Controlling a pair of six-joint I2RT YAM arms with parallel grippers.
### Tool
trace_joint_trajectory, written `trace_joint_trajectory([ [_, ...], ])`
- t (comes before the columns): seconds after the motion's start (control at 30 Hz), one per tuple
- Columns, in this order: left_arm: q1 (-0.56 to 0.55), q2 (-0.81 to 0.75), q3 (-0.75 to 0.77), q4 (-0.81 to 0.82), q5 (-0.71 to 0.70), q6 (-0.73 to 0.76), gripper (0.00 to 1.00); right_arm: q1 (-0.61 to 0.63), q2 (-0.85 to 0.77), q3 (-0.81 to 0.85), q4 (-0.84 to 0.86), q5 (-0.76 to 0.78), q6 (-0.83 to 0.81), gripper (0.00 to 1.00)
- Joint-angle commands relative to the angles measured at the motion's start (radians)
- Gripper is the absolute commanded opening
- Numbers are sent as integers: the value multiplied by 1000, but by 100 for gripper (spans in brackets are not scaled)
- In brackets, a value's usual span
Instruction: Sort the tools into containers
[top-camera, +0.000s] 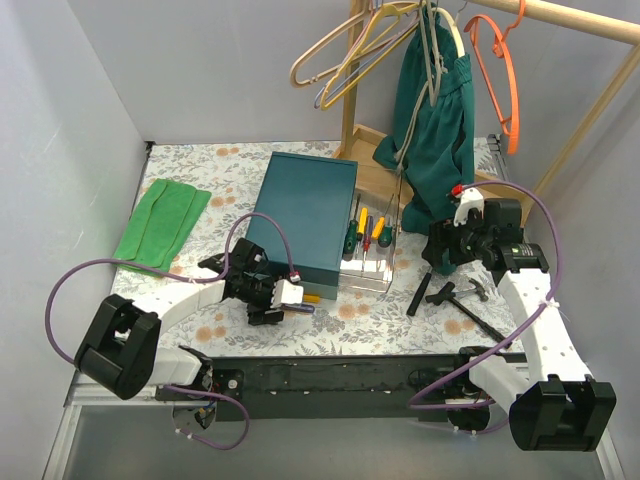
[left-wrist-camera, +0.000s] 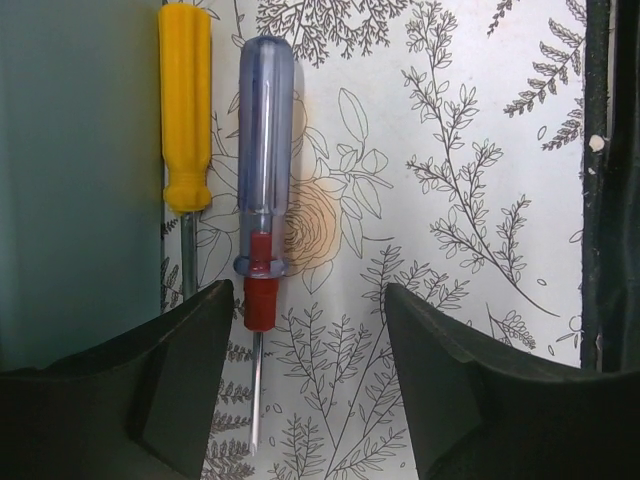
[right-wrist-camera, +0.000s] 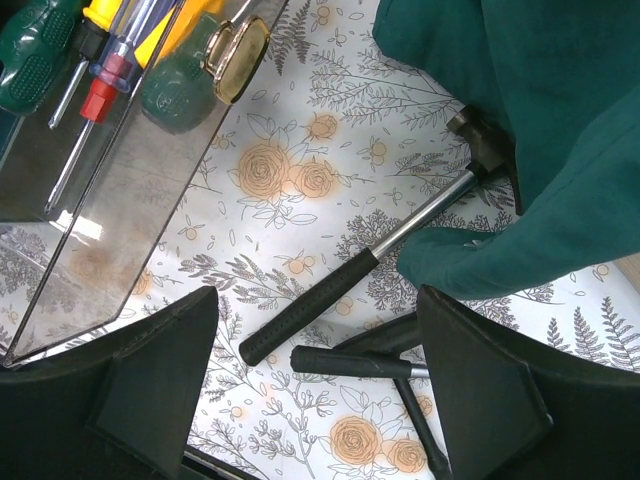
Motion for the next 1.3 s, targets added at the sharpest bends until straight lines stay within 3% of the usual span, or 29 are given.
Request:
trace_joint_trajectory([
  [0.0, -6, -4, 3, 12, -1, 8, 59, -5, -10, -16, 27, -3, -11, 88],
  [0.17, -19, -14, -43, 35, -20, -4, 49, -6, -11, -25, 24, 0, -10, 88],
  [0.37, -70, 8, -81, 108, -107, -81, 47, -8, 4, -7, 24, 3, -5, 88],
  [0.5, -87, 34, -92, 128, -151, -107, 28, -8, 13, 1, 27, 3, -2, 88],
  [0.53, -88, 28, -92, 125, -158, -113, 18, -9, 13, 1, 27, 6, -1, 88],
  [0.63, -90, -12, -79, 87, -141, -117, 3, -8, 12, -5, 27, 12, -1, 88],
  [0.73, -91, -93, -38, 9, -95, -98, 0, -8, 9, -14, 31, 13, -1, 88],
  [0.83, -91, -148, 84, -153, 43, -44, 0, -8, 10, -21, 39, 15, 1, 88],
  [0.87, -93, -171, 191, -216, 166, -44, 0, -8, 10, -22, 41, 15, 1, 88],
  [1.0, -101, -147, 435, -165, 362, -134, 0, -8, 19, -30, 42, 15, 3, 88],
  [1.13, -147, 56, 704, -90, 335, -304, 0, -8, 24, -44, 58, 15, 6, 88],
  [1.27, -156, 251, 936, 57, 266, -655, 0, -8, 13, -44, 61, 30, 3, 88],
])
